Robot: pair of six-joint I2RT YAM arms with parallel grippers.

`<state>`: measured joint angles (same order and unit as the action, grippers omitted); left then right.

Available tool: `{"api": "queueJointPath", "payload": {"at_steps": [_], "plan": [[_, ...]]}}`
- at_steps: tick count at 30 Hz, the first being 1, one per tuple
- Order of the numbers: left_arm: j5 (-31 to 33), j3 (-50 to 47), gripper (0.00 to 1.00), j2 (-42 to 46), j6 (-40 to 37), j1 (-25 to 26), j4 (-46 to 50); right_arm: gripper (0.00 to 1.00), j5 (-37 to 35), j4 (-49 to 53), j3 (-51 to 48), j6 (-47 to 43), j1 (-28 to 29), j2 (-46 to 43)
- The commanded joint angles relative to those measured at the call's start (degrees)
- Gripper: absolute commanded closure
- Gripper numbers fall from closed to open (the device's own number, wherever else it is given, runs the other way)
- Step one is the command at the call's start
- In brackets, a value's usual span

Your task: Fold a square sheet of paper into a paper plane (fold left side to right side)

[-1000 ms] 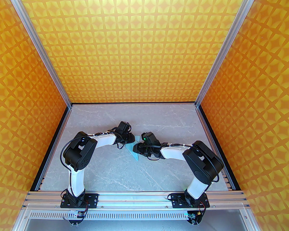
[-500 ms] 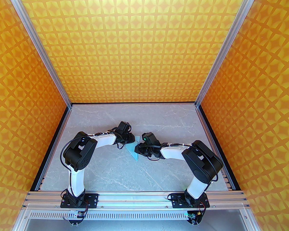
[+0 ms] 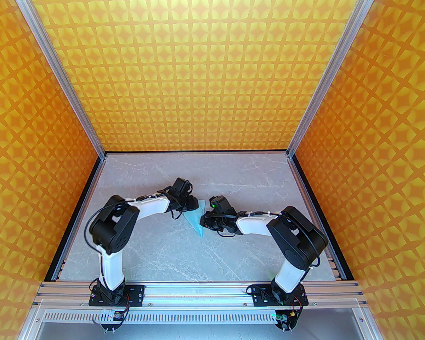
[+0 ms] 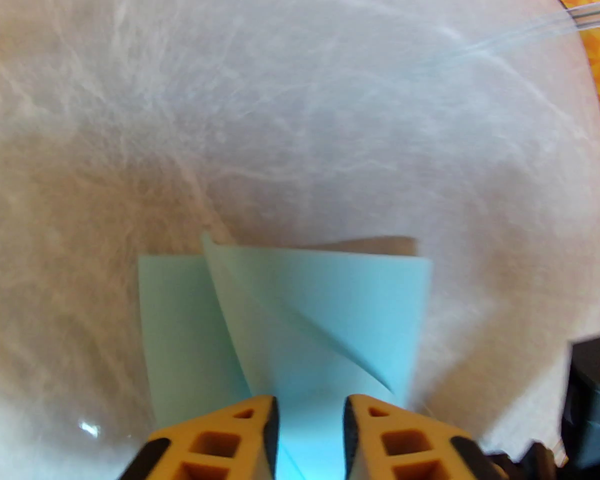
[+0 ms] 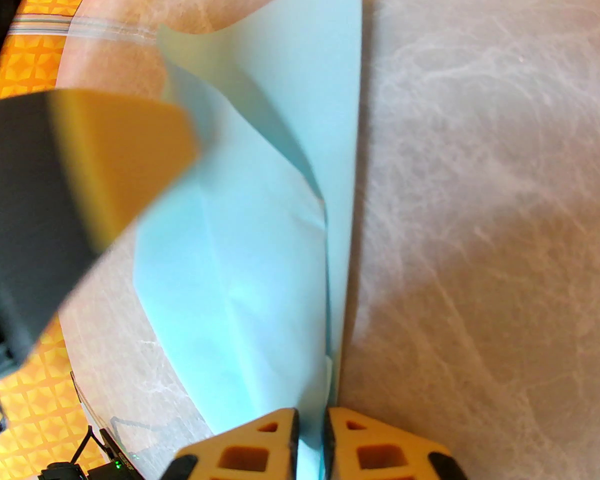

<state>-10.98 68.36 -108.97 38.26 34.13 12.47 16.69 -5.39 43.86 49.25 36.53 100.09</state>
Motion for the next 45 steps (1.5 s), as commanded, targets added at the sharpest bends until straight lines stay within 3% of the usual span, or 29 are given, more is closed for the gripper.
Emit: {"api": "queueJointPath", "payload": {"at_steps": [1, 6, 17, 37, 45], "plan": [[0.92, -0.52, 0.71, 4.94, -0.46, 0.83, 1.53, 0.88, 0.1, 0.43, -1.07, -0.61, 0.46, 3.14], [-2.46, -0.51, 0.72, 2.85, 1.11, 1.27, -0.47, 0.85, 0.27, 0.44, -1.0, -0.7, 0.47, 3.39], [-2.2, 3.74, 0.73, -4.48, -1.34, -2.2, -0.93, 0.87, 0.7, 0.38, -1.45, -0.97, 0.46, 3.63], [-2.2, 9.29, 0.75, -11.87, -2.04, -3.05, 2.56, 0.88, 0.97, -0.03, -1.63, -0.84, 0.51, 4.49], [-2.2, 8.02, 0.74, -6.43, -2.12, -3.13, 2.58, 0.88, 0.93, 0.02, -1.76, -0.87, 0.47, 4.17]]}}
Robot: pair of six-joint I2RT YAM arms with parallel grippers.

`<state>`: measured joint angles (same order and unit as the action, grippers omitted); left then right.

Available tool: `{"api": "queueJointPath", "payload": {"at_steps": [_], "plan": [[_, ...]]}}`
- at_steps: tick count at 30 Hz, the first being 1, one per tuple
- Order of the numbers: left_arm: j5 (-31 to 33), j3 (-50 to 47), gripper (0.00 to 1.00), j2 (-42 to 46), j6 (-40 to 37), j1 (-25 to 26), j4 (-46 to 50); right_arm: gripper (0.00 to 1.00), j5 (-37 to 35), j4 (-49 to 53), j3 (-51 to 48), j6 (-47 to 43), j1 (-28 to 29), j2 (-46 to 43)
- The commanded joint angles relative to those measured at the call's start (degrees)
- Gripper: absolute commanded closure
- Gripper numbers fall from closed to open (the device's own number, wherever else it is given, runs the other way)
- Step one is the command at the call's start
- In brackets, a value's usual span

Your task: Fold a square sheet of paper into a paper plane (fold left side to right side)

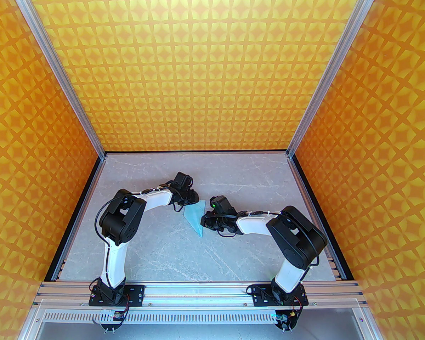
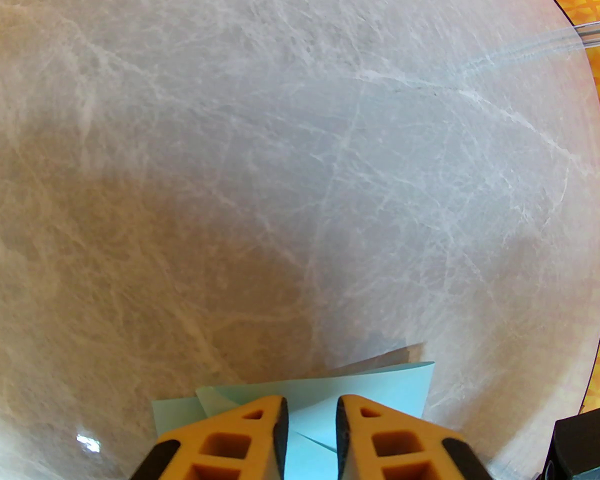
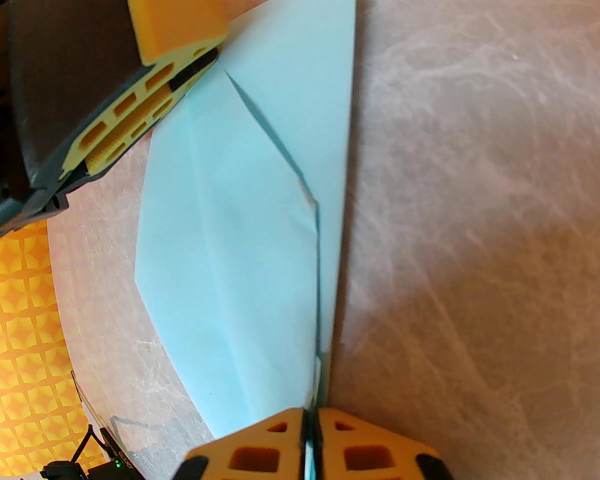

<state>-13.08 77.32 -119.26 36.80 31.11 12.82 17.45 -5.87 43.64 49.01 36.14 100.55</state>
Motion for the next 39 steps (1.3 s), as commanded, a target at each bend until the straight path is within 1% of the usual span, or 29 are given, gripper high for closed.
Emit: {"api": "queueJointPath", "payload": {"at_steps": [1, 5, 7, 9, 14, 23, 25, 27, 31, 33, 35, 37, 39], "plan": [[-0.1, -1.5, 0.74, 5.52, -0.59, 0.12, 2.22, 0.88, 0.2, 0.44, -1.47, -0.59, 0.86, 3.73], [-0.8, -4.13, 0.73, 9.98, 0.07, 1.45, 1.57, 0.88, 0.21, 0.47, -1.21, -0.68, 0.86, 3.97], [-2.82, -5.22, 0.73, 10.59, 0.86, 2.14, 0.46, 0.88, 0.15, 0.37, -1.05, -0.71, 0.86, 4.22], [-4.58, -6.26, 0.74, 10.16, 1.99, 2.89, -0.73, 0.89, 0.3, 0.29, -1.03, -0.68, 0.86, 4.39], [-5.61, -8.36, 0.76, 7.38, 3.79, 4.04, -3.42, 0.88, 0.39, 0.46, -0.7, -0.78, 0.86, 4.4], [-4.67, -9.01, 0.82, 2.31, 3.82, 3.69, -2.82, 0.88, -0.35, 1.63, -0.66, -1.48, 0.86, 2.71], [-4.65, -10.25, 0.84, 2.08, 4.42, 3.69, -4.23, 0.88, -1.38, 2.96, -0.59, -1.99, 0.88, 1.36], [-4.58, -10.57, 0.84, 1.65, 4.49, 3.69, -4.25, 0.86, -2.88, 4.12, -0.89, -2.49, 0.87, -0.9], [-4.58, -11.2, 0.84, 1.79, 4.86, 3.7, -5.0, 0.86, -5.02, 5.04, -1.94, -3.26, 0.86, -7.72], [-4.58, -11.34, 0.84, 2.0, 4.94, 3.7, -5.16, 0.86, -4.17, 3.76, -2.21, -2.88, 0.86, -9.69], [-4.56, -11.36, 0.84, 1.93, 5.17, 3.69, -5.34, 0.88, -2.81, 2.87, -1.61, -1.89, 0.86, -9.69], [-4.58, -11.52, 0.84, 1.95, 5.22, 3.69, -5.57, 0.93, -0.81, -0.35, -1.95, -0.48, 0.86, -8.49], [-4.58, -11.77, 0.84, 2.09, 5.26, 3.69, -5.73, 0.95, 1.24, -2.92, -1.57, 1.2, 0.86, -6.12]]}}
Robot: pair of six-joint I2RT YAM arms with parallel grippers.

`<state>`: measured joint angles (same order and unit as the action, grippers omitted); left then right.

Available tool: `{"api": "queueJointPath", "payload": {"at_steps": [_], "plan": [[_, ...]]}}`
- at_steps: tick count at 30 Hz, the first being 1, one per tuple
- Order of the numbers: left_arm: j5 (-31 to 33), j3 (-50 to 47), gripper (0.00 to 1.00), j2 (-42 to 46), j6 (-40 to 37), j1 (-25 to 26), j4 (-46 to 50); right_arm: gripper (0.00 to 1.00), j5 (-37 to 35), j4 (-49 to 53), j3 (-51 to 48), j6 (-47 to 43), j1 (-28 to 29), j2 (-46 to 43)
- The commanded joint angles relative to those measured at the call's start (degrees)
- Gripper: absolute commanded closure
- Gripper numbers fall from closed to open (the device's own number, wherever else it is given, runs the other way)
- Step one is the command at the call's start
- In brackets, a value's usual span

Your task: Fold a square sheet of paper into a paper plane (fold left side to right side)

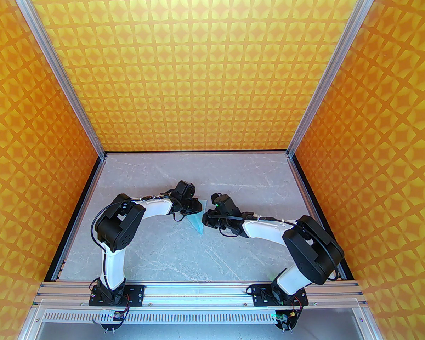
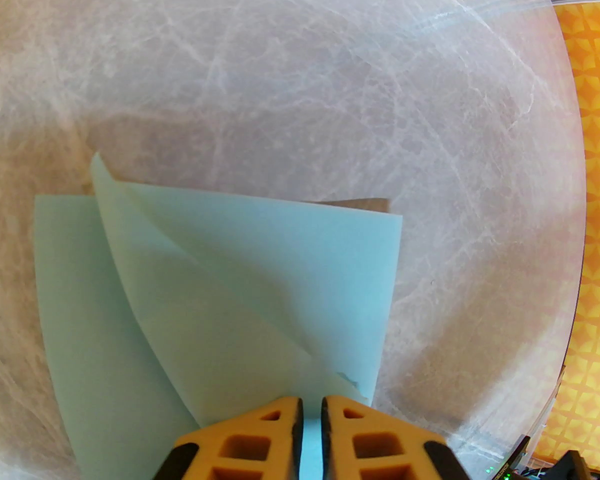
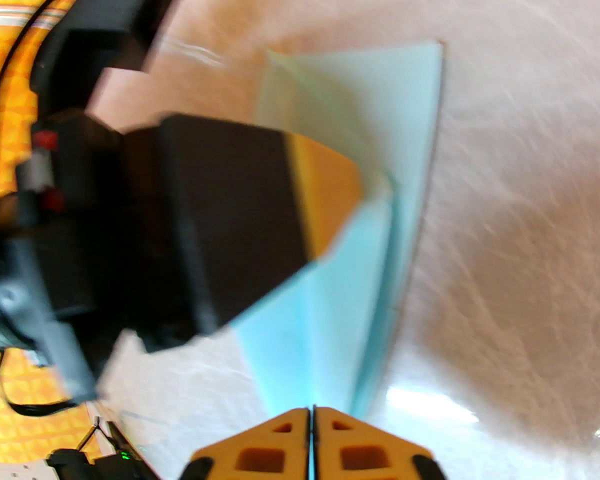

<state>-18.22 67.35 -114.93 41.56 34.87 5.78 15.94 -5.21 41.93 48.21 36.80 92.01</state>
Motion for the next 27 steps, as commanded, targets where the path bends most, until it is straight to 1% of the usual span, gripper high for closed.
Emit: {"api": "queueJointPath", "payload": {"at_steps": [1, 3, 6, 10, 15, 20, 27], "plan": [[0.55, -1.75, 0.84, -2.22, 0.56, -0.06, 1.39, 0.97, 3.63, -4.95, 0.28, 2.7, 0.21, 3.62], [0.56, -1.91, 0.83, -2.07, 0.62, -0.02, 1.1, 0.99, 5.09, -8.27, 0.28, 4.48, 0.21, 6.04], [0.6, -2.09, 0.83, -2.05, 0.65, 0.1, 1.05, 0.99, 6.16, -12.04, 0.52, 6.41, 0.21, 8.63], [0.55, -2.14, 0.83, -1.94, 0.65, 0.16, 0.9, 0.98, 4.83, -11.63, 1.14, 6.75, 0.21, 10.21], [0.6, -1.98, 0.83, -2.16, 0.63, 0.18, 1.01, 0.98, 5.54, -12.56, -0.7, 7.99, 0.21, 12.25], [1.41, -2.02, 0.83, -2.5, 0.96, 0.19, 1.16, 0.99, 7.18, -16.01, -5.54, 9.06, 0.62, 12.0], [2.84, -1.95, 0.84, -3.02, 1.45, 0.13, 1.63, 0.99, 6.74, -16.12, -9.84, 9.76, 3.9, 8.83]]}}
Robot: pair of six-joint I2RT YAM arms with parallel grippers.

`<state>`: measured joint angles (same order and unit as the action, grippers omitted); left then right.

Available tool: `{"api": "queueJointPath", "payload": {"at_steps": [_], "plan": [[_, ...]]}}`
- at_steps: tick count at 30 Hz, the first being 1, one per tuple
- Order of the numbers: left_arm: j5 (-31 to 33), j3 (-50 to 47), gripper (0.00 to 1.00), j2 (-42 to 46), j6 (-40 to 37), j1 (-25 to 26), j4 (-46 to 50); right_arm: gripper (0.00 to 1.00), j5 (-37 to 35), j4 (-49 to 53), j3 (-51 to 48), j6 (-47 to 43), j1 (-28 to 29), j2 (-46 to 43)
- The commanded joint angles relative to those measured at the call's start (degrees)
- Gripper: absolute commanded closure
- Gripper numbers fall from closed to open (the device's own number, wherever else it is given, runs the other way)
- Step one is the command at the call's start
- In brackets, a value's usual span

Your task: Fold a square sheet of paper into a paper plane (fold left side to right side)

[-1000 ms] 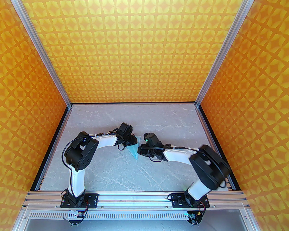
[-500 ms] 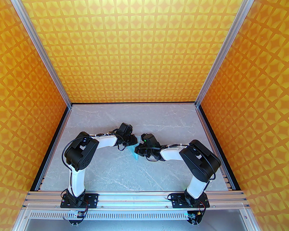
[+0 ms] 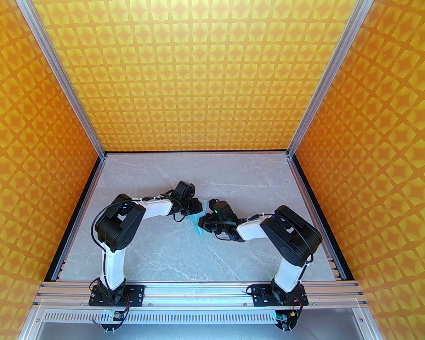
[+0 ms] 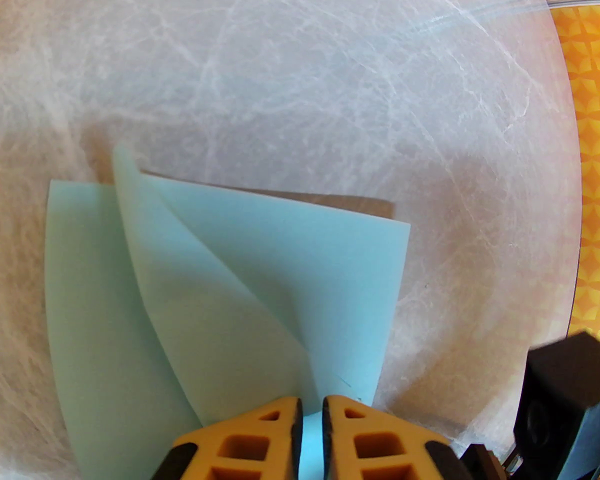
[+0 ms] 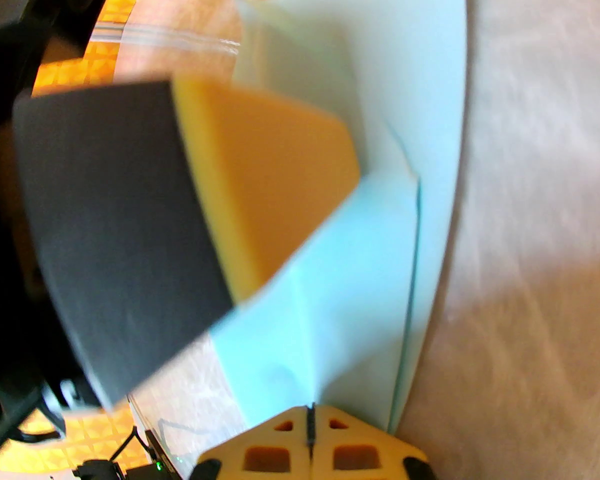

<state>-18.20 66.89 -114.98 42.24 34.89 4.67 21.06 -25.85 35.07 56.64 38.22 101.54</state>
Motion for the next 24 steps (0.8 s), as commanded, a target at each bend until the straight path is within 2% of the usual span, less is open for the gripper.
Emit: {"api": "queueJointPath", "payload": {"at_steps": [1, 14, 24], "plan": [[2.9, -1.5, 0.84, -3.12, 0.85, 0.07, 2.74, 0.99, 1.21, 4.66, -3.65, 1.52, 2.97, -1.19], [3.25, -1.47, 0.84, -2.88, 0.74, 0.15, 2.76, 0.98, -1.84, 4.1, -10.35, 4.38, 6.7, -6.78], [3.26, -1.94, 0.84, -1.32, -0.09, 0.46, 2.97, 0.97, -6.72, 15.5, -2.12, -2.64, 5.0, -12.71]]}}
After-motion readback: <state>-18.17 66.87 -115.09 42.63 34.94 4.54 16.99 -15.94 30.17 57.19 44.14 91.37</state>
